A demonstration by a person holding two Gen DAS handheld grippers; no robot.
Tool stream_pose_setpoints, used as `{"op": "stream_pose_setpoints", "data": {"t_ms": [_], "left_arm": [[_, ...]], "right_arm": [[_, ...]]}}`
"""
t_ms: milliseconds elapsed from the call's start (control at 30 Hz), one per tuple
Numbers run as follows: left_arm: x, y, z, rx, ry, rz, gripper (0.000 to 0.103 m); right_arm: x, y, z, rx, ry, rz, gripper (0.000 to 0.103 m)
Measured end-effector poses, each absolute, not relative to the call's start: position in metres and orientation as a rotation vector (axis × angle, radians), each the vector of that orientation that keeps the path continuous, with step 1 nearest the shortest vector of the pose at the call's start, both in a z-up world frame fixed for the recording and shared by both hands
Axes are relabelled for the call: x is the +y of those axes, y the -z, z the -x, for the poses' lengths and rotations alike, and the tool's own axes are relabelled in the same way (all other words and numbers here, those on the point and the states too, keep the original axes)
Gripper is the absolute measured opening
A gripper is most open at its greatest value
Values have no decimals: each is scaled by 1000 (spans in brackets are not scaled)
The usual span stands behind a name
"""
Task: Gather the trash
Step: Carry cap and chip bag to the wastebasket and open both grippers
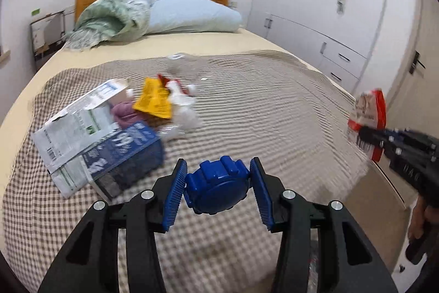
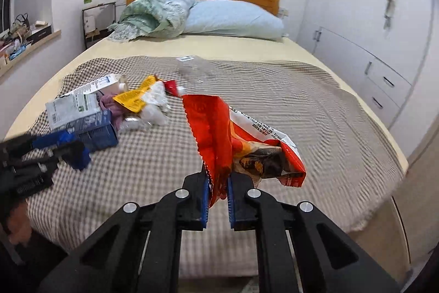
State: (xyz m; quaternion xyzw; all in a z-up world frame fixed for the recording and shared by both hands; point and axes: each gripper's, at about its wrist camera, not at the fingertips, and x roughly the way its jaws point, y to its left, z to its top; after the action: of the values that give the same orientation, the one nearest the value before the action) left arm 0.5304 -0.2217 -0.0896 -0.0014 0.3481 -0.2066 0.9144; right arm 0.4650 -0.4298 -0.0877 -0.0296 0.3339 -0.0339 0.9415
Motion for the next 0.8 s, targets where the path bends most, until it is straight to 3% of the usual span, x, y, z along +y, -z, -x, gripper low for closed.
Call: {"op": "stream_pose_setpoints", "data": {"t_ms": [133,267,467,700,800], "left_arm": [[-267,78,-486,714,519,-52,45],[-327,105,-448,826,693,-82,45],[-409,188,-395,1045,799,-185,45],[-448,258,-389,1223,779,-270,45],[-450,279,-399,1282,747,-254,45]], "right_arm": [[-473,107,-411,702,114,-9,11],[-507,153,-352,791,137,-67,11],[-557,291,-285,1078,187,-301,11],[-592,419,-295,1263,185,-465,11],[-604,458,-325,1291,209,-475,18]]}}
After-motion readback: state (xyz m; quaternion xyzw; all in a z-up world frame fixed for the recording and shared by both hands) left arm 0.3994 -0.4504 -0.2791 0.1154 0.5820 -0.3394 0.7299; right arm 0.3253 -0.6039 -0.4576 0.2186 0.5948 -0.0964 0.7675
